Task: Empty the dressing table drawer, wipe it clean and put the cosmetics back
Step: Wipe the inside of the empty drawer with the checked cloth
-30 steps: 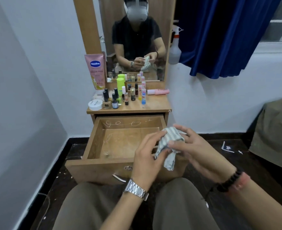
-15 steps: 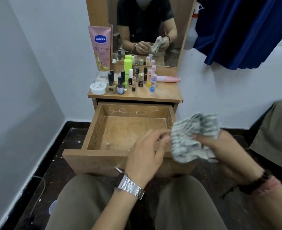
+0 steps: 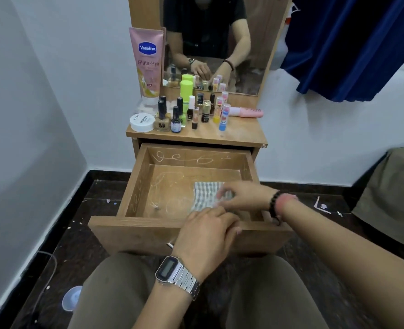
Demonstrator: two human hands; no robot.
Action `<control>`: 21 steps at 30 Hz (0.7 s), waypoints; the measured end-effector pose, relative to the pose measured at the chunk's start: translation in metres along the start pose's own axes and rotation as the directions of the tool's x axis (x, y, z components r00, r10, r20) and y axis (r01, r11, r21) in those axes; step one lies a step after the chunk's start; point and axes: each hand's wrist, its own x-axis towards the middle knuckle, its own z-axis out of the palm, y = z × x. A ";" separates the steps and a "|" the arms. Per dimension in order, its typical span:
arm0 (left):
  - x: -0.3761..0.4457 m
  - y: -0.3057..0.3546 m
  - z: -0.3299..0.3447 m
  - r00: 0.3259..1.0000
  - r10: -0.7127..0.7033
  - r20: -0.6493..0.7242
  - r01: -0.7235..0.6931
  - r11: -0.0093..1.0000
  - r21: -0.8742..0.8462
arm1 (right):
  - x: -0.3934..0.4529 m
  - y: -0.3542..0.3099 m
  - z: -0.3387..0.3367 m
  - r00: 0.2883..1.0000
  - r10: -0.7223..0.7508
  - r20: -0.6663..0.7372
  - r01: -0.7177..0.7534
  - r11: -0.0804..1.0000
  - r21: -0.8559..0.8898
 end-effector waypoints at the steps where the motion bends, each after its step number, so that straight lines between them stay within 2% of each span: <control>1: 0.000 -0.005 -0.001 1.000 0.005 0.023 -0.004 1.000 -0.019 | 0.013 -0.003 0.009 0.999 0.021 0.050 -0.017 0.997 -0.073; 5: -0.003 -0.027 -0.017 0.999 -0.026 0.041 0.030 0.995 -0.097 | 0.053 -0.010 0.028 0.996 -0.051 -0.074 0.025 0.949 -0.315; 10: -0.010 -0.060 -0.037 0.981 -0.181 0.074 0.180 0.983 0.020 | 0.072 -0.008 0.021 0.995 -0.069 -0.070 0.032 0.904 -0.427; 15: -0.012 -0.064 -0.041 0.975 -0.197 0.101 0.198 0.980 -0.007 | 0.062 -0.001 0.020 0.978 -0.062 -0.198 -0.044 0.871 -0.489; 18: -0.012 -0.068 -0.040 0.978 -0.174 0.113 0.182 0.981 -0.069 | 0.045 0.000 0.031 0.981 -0.060 -0.183 -0.044 0.855 -0.516; 21: -0.011 -0.068 -0.039 0.980 -0.162 0.119 0.173 0.981 -0.088 | 0.040 0.001 0.035 0.987 -0.054 -0.150 -0.021 0.889 -0.458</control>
